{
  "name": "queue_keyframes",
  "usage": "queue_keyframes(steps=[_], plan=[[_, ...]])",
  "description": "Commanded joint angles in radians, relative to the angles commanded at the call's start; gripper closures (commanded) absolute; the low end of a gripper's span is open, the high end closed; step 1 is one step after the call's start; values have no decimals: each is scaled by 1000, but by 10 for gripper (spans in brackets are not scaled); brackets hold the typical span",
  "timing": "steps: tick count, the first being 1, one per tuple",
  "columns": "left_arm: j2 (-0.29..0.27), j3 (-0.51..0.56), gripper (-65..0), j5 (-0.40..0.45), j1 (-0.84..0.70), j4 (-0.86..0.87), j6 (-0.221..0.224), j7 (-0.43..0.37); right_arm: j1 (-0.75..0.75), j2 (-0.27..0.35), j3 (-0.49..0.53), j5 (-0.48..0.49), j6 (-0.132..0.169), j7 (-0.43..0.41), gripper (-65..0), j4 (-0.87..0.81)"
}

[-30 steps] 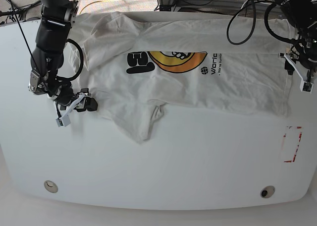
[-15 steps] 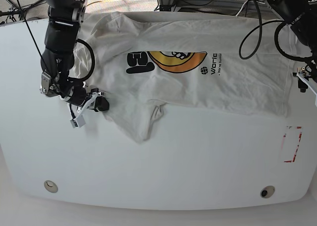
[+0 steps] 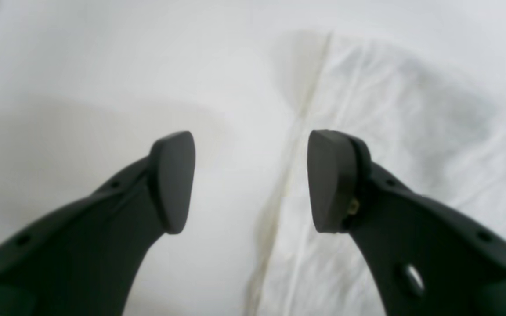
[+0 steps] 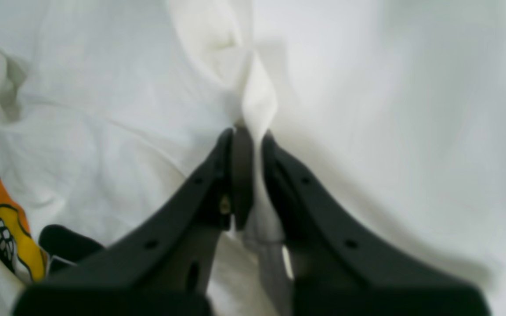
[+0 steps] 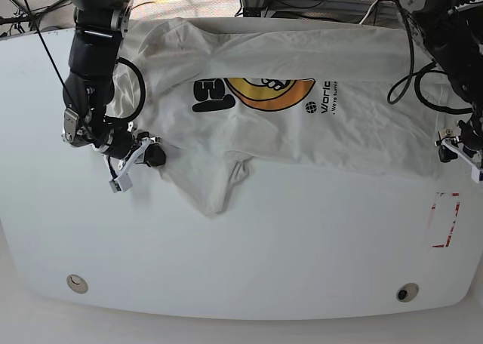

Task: Fold the T-shirt properly
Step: 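Move both grippers to the shirt's side edge and grasp it, then lift the side edge with both grippers and fold it over the shirt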

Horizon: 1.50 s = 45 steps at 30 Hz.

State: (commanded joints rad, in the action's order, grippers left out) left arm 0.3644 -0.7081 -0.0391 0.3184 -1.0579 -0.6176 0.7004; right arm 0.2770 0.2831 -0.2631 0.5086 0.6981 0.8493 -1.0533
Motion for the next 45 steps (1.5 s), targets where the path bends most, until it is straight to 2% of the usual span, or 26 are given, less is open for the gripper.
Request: queue_keyframes(steps=[4, 7, 12, 16, 20, 22, 25, 28, 32, 37, 42, 45], plan=[[-3, 40, -376, 0, 37, 86, 0, -71, 0, 0, 0, 2, 0, 0, -27, -2], [3, 87, -376, 0, 61, 160, 2, -81, -5, -2, -3, 2, 0, 0, -27, -23], [20, 95, -376, 0, 94, 264, 2, -149, -11, -5, -3, 2, 0, 0, -27, -26], [20, 129, -376, 0, 97, 292, 2, -160, -14, -2, -8, 2, 0, 0, -25, -26], [18, 206, -360, 0, 95, 292, 2, -163, -14, 0, -8, 2, 0, 0, -22, -28], [18, 226, -265, 0, 94, 290, 2, -163, -14, 0, -8, 2, 0, 0, -19, -57], [18, 232, -4, 0, 95, 293, 2, -164, -21, 0, -6, 0, 0, 2, 0, -98], [17, 232, 0, 0, 97, 285, 2, -158, -21, 2, -5, 2, 0, 3, 0, -123], [20, 229, 0, -2, 104, 247, -8, -157, -21, 2, -6, -5, 0, 61, 0, -216], [17, 226, 0, -3, 66, 46, -75, -57, -29, 2, -31, -8, 0, 147, 0, -367], [14, 222, 0, -5, 8, -112, -81, 2, -52, -3, -109, 2, 0, 244, 0, -480], [14, 219, 0, -5, -49, -196, -81, 8, -78, 0, -127, 2, 0, 262, 0, -540]])
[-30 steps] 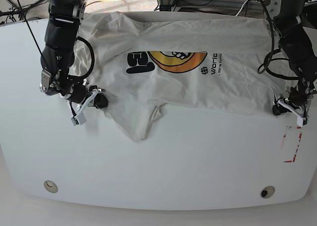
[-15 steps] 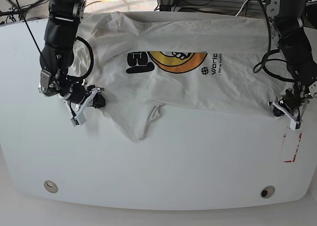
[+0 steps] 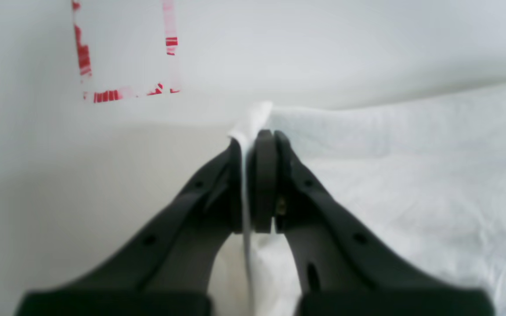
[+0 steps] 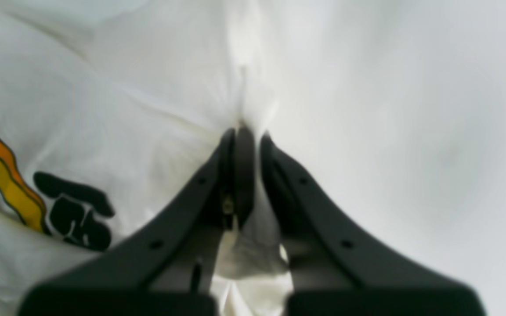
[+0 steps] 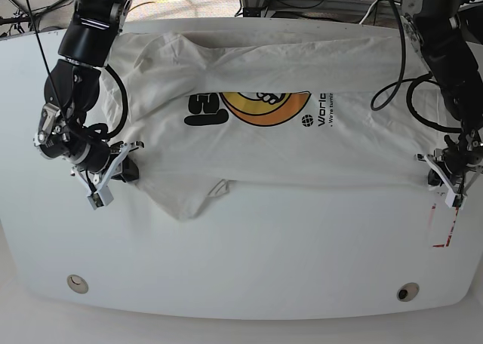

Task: Fold the T-shirt properly
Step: 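Lift the side edge with both grippers and fold it over the shirt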

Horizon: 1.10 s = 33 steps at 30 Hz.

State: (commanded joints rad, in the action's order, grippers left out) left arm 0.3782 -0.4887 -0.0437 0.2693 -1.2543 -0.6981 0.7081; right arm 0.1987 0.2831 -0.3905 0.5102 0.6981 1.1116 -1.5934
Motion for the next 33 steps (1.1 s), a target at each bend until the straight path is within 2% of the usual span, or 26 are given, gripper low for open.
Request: queue_keyframes(steps=[10, 16, 22, 26, 33], plan=[[-31, -149, 0, 0, -206, -229, 0, 2, -206, -3, -5, 0, 0, 2, 0, -239], [-38, -175, 0, 0, -356, -358, 0, 2, -318, -9, -9, 0, 0, 2, 0, -334], [-87, -210, 0, 0, -488, -500, 0, 2, -373, -63, -144, 0, 0, 28, 0, -338], [-97, -224, 0, 5, -512, -483, 0, 2, -388, -66, -160, 0, 0, 64, -6, -336], [-94, -216, 0, 6, -571, -440, 0, 2, -466, -69, -160, 0, 0, 64, -82, -336]])
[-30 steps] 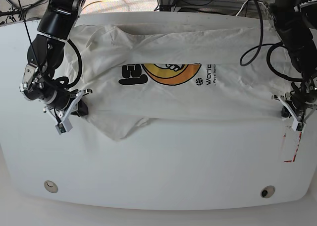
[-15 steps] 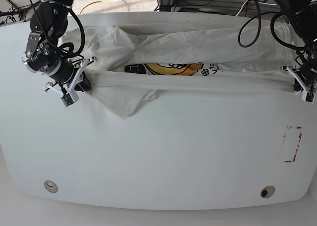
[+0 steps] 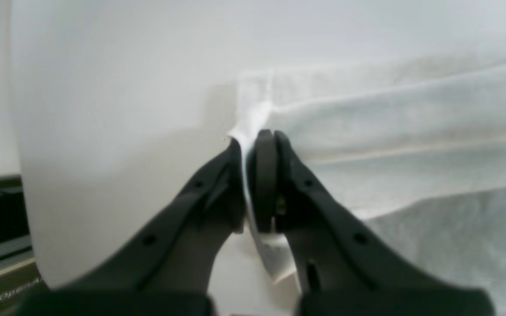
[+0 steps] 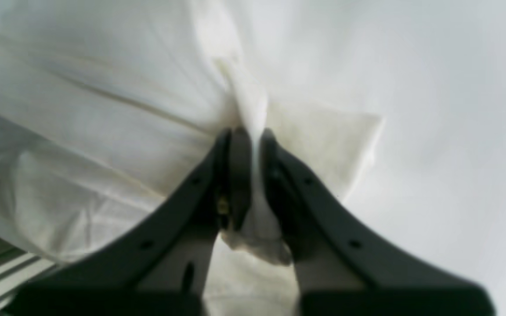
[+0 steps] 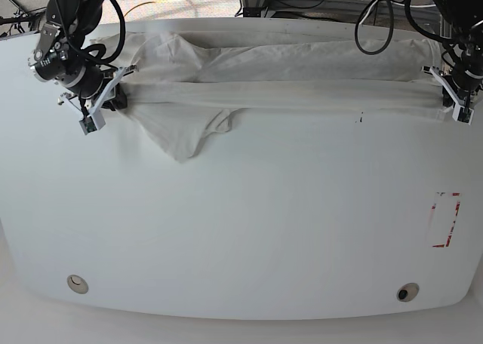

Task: Fold the T-shirt properly
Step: 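Lift the side edge with both grippers and fold it over the shirt, then release the right gripper and regrasp the folded shirt end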

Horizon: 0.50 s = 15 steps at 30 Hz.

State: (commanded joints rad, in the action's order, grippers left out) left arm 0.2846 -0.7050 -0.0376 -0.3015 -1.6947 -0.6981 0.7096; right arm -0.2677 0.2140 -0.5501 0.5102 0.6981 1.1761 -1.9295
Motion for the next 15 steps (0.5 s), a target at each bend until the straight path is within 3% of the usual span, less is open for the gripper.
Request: queue_keyframes(steps=[2, 4, 7, 10, 12, 15], plan=[[2, 0, 0, 0, -2, 12, 0, 0, -17, -2, 0, 0, 0, 0, -132, 0], [2, 0, -49, 0, -2, 25, 0, 0, -29, -2, 0, 0, 0, 0, -184, -2], [2, 2, -219, 0, 3, 35, 0, 40, -38, -3, -34, 0, 0, 0, -290, -3], [3, 3, -338, 0, 15, 34, 0, 100, -37, -3, -83, 2, 0, 3, -342, -23], [18, 3, -358, -3, 38, 26, 0, 132, -38, -12, -127, 15, 0, 5, -360, -55], [28, 2, -353, -8, 52, -6, 0, 150, -31, -15, -175, 121, 0, 5, -361, -63]])
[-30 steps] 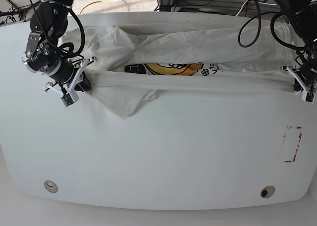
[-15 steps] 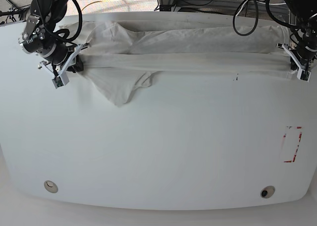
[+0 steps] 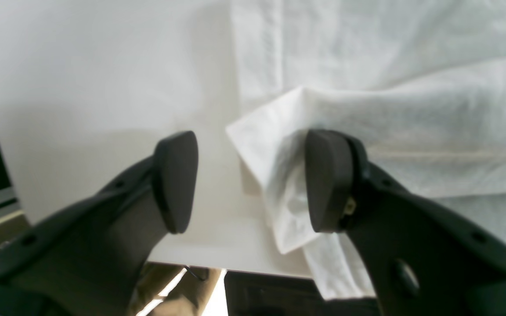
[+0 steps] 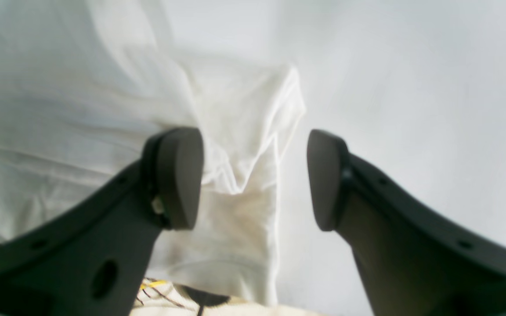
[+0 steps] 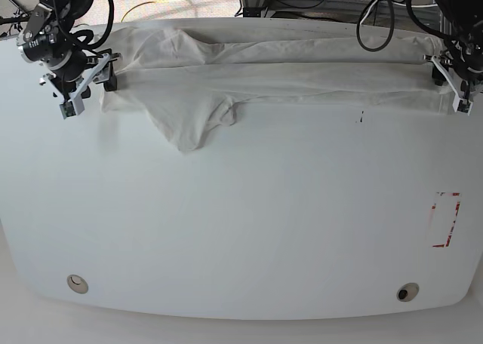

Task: Fold the T-shirt properly
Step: 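Release the right gripper and regrasp the folded shirt end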

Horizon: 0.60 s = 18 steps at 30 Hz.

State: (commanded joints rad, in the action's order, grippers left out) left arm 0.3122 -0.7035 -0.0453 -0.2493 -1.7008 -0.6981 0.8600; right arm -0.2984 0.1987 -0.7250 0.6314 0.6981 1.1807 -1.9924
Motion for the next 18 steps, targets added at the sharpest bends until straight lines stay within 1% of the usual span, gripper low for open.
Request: queue_keyframes(steps=[1, 4, 9, 10, 11, 12, 14, 18], plan=[[-2, 0, -353, -2, 3, -31, 0, 0, 0, 15, 2, 46, 0, 0, -361, 3], [-8, -2, -353, -2, 5, -100, 0, 2, 15, 31, 21, 117, 0, 0, -361, 5], [-35, 2, -353, 0, 37, -123, 0, 2, 103, 29, 118, 121, 0, 0, -361, 26], [-35, 0, -353, 0, 43, -120, 0, 3, 117, 29, 135, 121, -13, 0, -361, 40], [-35, 0, -353, 2, 46, -118, 0, 3, 133, 29, 158, 121, -27, 0, -361, 63], [-37, 0, -353, 2, 46, -118, 0, 3, 155, 29, 190, 121, -33, 0, -361, 103], [-46, 0, -353, 3, 46, -117, 0, 3, 187, 35, 233, 121, -35, 0, -361, 163], [-48, 0, -353, 5, 48, -115, 0, 3, 281, 35, 313, 121, -38, 0, -361, 296]])
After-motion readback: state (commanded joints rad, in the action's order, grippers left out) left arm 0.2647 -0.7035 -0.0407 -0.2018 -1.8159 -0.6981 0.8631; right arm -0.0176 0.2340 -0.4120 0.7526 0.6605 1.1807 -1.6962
